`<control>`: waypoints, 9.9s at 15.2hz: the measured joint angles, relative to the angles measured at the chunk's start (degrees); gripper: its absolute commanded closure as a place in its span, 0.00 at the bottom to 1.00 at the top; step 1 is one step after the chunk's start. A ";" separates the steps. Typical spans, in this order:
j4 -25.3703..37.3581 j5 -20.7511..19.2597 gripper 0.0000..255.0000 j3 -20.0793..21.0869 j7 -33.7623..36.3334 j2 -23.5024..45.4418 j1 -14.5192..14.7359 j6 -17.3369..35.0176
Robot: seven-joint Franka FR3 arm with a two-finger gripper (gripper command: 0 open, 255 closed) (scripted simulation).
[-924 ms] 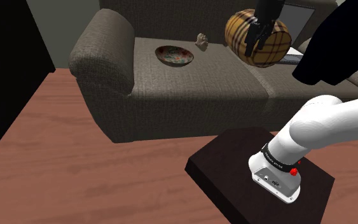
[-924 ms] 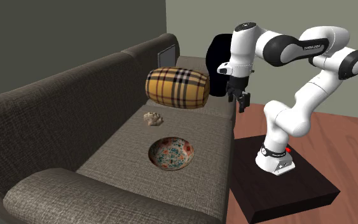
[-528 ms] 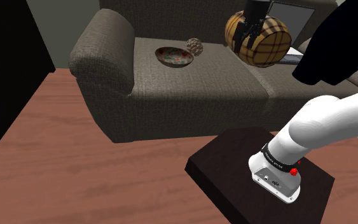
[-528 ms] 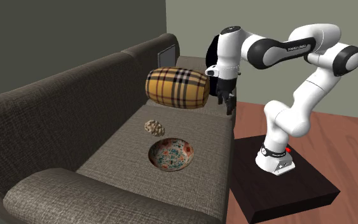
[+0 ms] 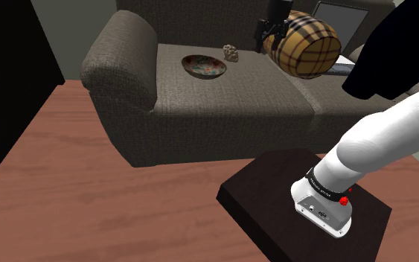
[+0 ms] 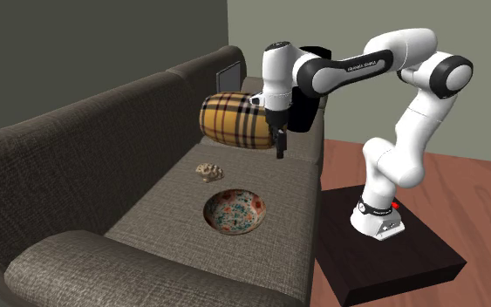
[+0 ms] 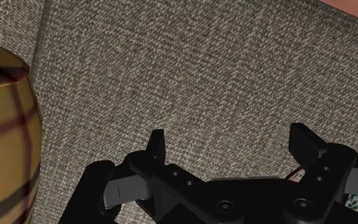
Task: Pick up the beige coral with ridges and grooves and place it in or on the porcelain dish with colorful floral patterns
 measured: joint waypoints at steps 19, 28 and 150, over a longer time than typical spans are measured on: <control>38.01 11.34 0.00 -5.70 -0.25 38.58 -6.31 3.47; 33.96 11.79 0.00 -5.55 -0.48 38.96 -6.00 8.55; -3.29 5.81 1.00 -10.61 62.72 10.48 23.17 37.11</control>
